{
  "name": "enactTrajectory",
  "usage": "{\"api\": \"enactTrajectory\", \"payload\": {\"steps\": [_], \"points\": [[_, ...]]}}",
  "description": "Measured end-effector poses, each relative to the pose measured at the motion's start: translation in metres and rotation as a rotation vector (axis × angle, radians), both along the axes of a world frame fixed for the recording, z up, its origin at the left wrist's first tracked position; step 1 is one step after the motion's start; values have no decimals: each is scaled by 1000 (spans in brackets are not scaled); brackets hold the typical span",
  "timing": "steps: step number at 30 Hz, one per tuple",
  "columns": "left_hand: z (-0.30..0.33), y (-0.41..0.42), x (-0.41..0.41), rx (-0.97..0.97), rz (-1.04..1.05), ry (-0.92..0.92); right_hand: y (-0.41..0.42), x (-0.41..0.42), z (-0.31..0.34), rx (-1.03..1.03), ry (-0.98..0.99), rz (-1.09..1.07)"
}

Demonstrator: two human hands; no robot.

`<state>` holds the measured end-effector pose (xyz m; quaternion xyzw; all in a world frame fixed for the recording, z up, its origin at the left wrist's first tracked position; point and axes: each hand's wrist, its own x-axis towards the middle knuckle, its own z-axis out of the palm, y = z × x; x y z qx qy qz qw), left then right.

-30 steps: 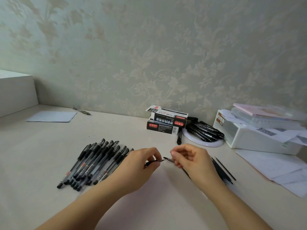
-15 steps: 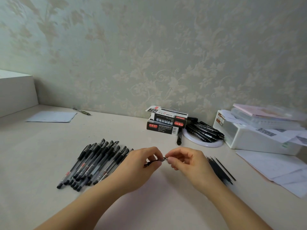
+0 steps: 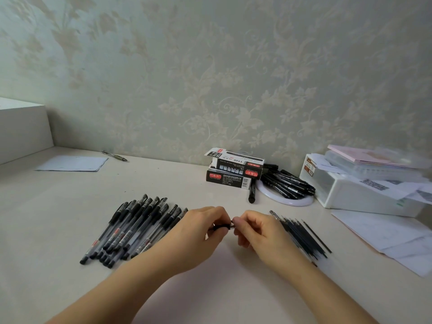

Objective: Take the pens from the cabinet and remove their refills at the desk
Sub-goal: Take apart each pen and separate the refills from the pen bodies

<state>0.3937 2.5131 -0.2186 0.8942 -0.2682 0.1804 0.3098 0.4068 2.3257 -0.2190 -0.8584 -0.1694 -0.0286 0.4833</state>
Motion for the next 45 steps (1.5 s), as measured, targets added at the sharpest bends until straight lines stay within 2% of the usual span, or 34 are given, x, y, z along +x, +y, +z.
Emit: {"api": "enactTrajectory", "payload": {"steps": [3,8,15,30,37,39,42,45], "points": [[-1,-1,1,14,0,3,0,-1,-2,-105,-31,-27],[1,0,1,8,30,-6,-2,1,2,0,-13,42],[2,-1,-2,-13,-4,20,-2,-1,0,-94,-66,6],[2,-2,-1,-148,37,106,-3,-1,3,-9,-71,77],[9,-2,-1,-156,68,14,3,2,0,24,-96,5],[8,-1,-1,-145,99,-5,1,5,-4,-50,-196,-85],[6,3,0,-141,170,-6,-5,11,-8,-401,-367,-228],[6,8,2,-126,215,35,-5,15,-13,-663,-363,-252]]}}
